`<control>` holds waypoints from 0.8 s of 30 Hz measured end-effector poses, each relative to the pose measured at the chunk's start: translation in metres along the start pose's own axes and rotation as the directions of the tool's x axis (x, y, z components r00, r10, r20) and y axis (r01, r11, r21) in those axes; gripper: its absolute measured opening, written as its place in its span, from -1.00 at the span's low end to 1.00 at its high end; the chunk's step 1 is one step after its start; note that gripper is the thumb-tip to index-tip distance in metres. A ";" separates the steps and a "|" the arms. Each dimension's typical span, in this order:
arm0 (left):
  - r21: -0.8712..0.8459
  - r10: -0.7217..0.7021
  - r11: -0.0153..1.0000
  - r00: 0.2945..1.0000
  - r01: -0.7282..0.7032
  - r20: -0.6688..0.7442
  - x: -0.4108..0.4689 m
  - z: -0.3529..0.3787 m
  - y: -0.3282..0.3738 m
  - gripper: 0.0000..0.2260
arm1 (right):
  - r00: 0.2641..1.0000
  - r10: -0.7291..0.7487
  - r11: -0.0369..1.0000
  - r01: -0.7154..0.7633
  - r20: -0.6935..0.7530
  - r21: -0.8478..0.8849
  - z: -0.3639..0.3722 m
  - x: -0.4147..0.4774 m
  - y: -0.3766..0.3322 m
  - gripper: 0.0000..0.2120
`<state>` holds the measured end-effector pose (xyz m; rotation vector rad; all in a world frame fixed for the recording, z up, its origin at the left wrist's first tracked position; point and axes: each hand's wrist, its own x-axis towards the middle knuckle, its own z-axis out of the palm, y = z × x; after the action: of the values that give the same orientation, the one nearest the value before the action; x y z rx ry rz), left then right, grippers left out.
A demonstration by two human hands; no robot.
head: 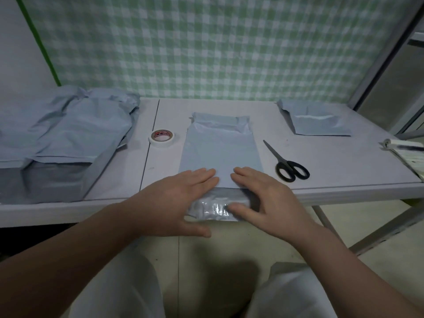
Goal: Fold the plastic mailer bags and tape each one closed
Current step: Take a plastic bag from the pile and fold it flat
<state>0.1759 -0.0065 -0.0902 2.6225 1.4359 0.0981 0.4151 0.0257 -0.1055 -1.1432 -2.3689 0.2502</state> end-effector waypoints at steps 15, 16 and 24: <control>-0.305 -0.229 0.948 0.851 0.086 -0.473 0.004 -0.004 -0.003 -0.68 | 0.974 0.100 0.966 -0.046 -0.202 0.255 0.001 -0.010 0.009 -0.65; -0.345 -0.298 0.929 0.827 0.135 -0.478 0.007 -0.005 -0.002 -0.74 | 0.960 0.180 0.945 -0.107 -0.217 0.309 -0.001 -0.006 0.006 -0.70; -0.442 -0.551 0.821 0.700 0.360 -0.454 0.037 -0.009 -0.002 -0.85 | 0.818 0.479 0.871 -0.398 -0.318 0.288 0.006 0.023 -0.010 -0.68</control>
<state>0.1925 0.0266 -0.0818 1.9521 2.0101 1.0375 0.3937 0.0377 -0.0987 -1.4763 -1.6728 0.3848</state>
